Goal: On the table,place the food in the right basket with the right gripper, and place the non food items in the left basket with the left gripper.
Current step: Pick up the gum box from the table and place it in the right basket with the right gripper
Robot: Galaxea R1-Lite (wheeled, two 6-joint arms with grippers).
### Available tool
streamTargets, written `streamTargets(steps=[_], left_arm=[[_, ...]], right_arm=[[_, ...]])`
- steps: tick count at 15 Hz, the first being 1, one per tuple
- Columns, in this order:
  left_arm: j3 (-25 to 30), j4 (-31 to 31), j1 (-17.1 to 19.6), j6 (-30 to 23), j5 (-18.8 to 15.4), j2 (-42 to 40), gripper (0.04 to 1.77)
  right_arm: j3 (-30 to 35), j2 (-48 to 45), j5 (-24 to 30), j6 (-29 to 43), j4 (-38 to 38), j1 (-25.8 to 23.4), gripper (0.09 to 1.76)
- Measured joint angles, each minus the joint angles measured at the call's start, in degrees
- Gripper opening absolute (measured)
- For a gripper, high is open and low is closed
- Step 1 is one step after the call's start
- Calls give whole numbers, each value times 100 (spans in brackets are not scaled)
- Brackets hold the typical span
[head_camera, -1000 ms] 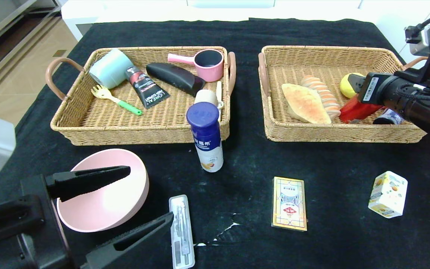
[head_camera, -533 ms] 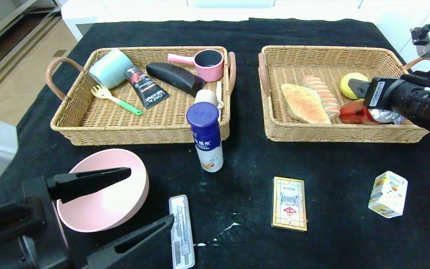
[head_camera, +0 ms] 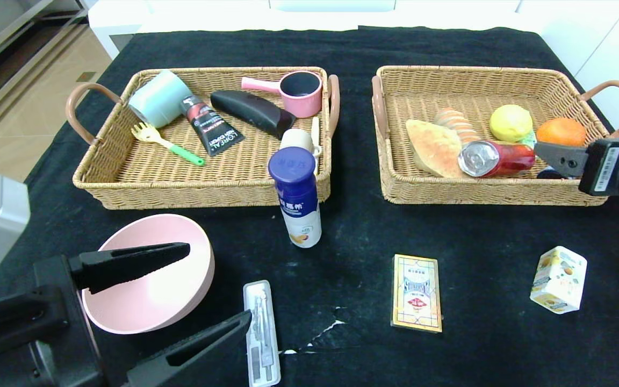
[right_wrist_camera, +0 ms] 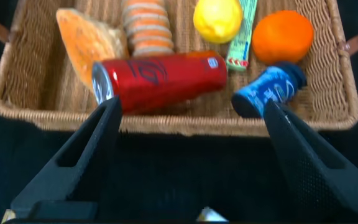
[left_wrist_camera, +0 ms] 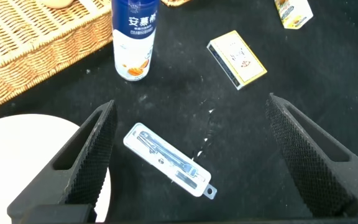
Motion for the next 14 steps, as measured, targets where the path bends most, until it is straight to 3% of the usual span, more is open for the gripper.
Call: streamTargets(steps=[2, 5, 9, 14], left_arm=[[5, 1, 0, 2, -2, 2, 172], [6, 1, -20, 2, 1, 7, 172], [17, 28, -74, 2, 39, 13, 172], [17, 28, -79, 2, 44, 16, 172]], right_arm=[[234, -293, 17, 2, 405, 22, 167], [351, -642, 6, 127, 1587, 30, 168], [265, -774, 4, 1471, 2731, 33, 169], [171, -601, 39, 2422, 3524, 9, 170]])
